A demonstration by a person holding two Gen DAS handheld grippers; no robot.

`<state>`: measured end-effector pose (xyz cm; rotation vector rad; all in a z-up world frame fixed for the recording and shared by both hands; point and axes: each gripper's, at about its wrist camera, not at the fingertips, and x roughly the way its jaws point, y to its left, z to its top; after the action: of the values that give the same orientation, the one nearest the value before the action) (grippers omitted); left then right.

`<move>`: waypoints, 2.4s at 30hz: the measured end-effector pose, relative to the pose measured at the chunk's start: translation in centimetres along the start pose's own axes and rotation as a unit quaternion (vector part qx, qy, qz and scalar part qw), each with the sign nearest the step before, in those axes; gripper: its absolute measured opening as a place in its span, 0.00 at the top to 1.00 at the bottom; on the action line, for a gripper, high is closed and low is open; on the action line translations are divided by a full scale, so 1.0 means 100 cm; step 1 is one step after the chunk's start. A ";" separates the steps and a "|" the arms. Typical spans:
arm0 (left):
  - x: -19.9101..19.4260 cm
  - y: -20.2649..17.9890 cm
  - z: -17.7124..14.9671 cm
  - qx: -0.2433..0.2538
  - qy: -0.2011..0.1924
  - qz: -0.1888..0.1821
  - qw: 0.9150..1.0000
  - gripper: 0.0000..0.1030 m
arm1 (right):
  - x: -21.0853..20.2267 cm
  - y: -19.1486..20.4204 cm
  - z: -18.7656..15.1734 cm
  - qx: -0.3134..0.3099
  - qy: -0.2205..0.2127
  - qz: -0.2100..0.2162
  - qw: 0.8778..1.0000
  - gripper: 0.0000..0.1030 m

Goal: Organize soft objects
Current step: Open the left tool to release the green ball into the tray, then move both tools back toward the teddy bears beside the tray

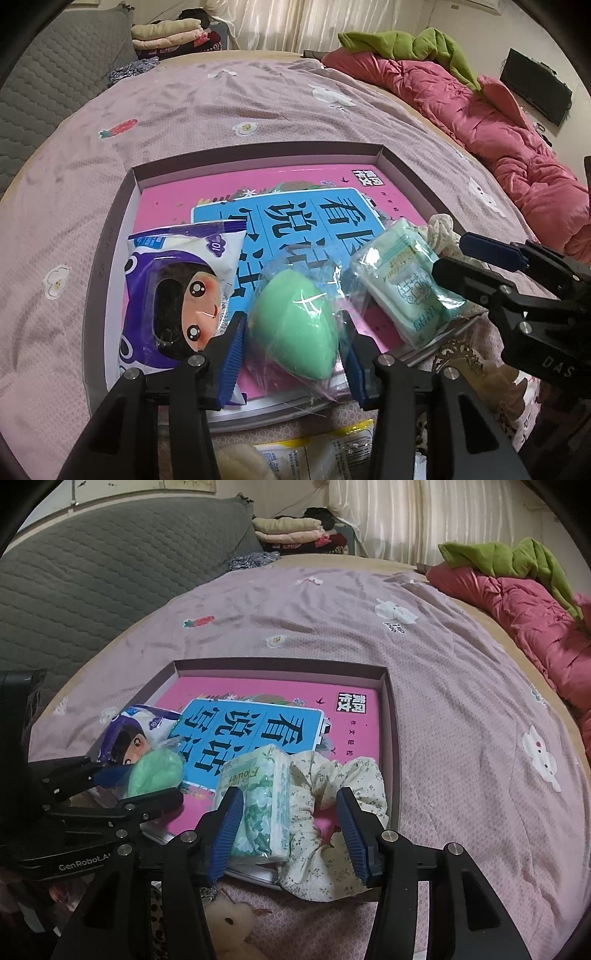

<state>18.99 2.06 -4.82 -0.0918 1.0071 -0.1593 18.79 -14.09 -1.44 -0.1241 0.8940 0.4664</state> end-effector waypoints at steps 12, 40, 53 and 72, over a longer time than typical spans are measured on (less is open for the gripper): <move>-0.008 -0.003 0.001 0.008 -0.015 -0.011 1.000 0.51 | -0.001 -0.002 -0.001 0.001 0.002 -0.001 1.000 0.47; -0.045 0.007 0.004 -0.001 -0.078 -0.029 0.997 0.48 | -0.010 0.003 0.001 -0.012 -0.025 0.013 1.000 0.36; -0.056 0.014 0.002 0.000 -0.094 -0.013 0.995 0.43 | -0.021 0.004 0.001 -0.017 -0.055 0.021 0.998 0.34; -0.075 0.040 0.000 -0.026 -0.124 0.025 0.992 0.36 | -0.035 0.006 0.001 -0.024 -0.084 0.051 0.995 0.27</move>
<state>15.38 7.34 0.85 -0.1295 0.7640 -0.0735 16.72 -14.77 1.40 -0.0818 0.7271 0.5842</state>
